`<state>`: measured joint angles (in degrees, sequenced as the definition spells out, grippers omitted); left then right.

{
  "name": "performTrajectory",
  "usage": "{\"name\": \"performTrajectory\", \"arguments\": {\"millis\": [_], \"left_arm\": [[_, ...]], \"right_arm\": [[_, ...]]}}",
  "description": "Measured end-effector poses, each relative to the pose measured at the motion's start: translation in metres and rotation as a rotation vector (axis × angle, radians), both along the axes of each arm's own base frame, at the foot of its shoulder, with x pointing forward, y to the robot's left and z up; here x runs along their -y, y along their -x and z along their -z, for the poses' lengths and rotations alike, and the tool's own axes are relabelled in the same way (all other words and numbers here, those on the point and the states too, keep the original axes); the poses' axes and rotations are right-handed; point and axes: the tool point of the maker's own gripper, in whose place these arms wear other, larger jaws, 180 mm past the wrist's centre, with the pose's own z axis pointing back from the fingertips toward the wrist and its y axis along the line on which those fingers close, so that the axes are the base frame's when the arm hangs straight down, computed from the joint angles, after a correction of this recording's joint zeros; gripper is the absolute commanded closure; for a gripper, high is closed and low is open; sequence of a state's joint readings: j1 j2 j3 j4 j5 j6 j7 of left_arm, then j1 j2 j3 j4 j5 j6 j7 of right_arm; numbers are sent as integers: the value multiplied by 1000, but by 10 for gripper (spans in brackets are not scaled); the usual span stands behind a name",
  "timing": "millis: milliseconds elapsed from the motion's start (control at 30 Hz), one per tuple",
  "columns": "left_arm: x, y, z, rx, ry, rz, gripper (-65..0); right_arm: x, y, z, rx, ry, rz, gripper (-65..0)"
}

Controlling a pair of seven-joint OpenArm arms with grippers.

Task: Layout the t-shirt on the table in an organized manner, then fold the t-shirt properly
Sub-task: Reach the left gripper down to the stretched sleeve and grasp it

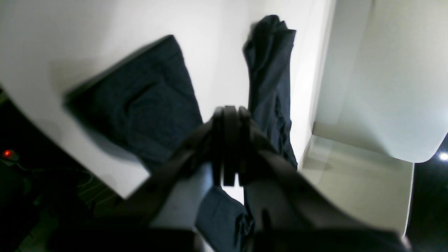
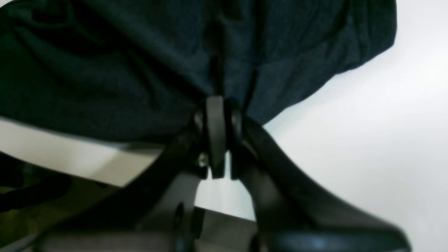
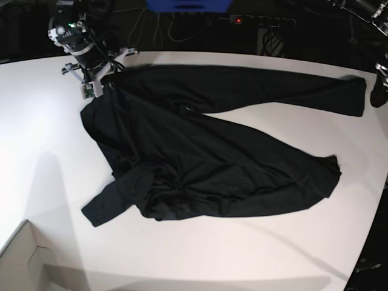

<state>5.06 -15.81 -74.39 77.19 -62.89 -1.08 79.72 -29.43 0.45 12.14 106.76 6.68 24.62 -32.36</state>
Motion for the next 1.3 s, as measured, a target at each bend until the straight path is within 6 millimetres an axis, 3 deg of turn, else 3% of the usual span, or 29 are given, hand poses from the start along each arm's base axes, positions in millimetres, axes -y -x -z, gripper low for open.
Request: {"name": "performTrajectory", "arguments": {"millis": [100, 200, 300, 400, 500, 633, 867, 1033, 1167, 1300], "left_arm": [[2, 0, 1, 1, 5, 0, -43], [7, -7, -2, 5, -6, 29, -184], [16, -29, -25, 53, -73, 94, -322], [23, -56, -53, 142, -120, 114, -324], [40, -87, -65, 204, -108, 145, -324], [44, -131, -67, 172, -245, 131, -326], [57, -193, -62, 63, -710, 188, -328], [73, -225, -16, -38, -853, 274, -328], [63, -227, 29, -133, -850, 264, -328], [58, -229, 42, -149, -837, 244, -328]], "right_arm": [[0, 0, 0, 0, -2, 2, 0], [-1, 0, 0, 0, -2, 1, 0], [-1, 0, 0, -1, -3, 2, 0], [-1, -1, 0, 4, -3, 1, 0], [-1, 1, 1, -3, -2, 1, 0], [0, 1, 1, -2, -1, 2, 0], [-1, 1, 1, -3, -2, 1, 0], [-1, 0, 1, -5, -2, 0, 0], [1, 1, 2, -12, 3, -3, 0], [0, 2, 2, -13, 1, -1, 0]]}}
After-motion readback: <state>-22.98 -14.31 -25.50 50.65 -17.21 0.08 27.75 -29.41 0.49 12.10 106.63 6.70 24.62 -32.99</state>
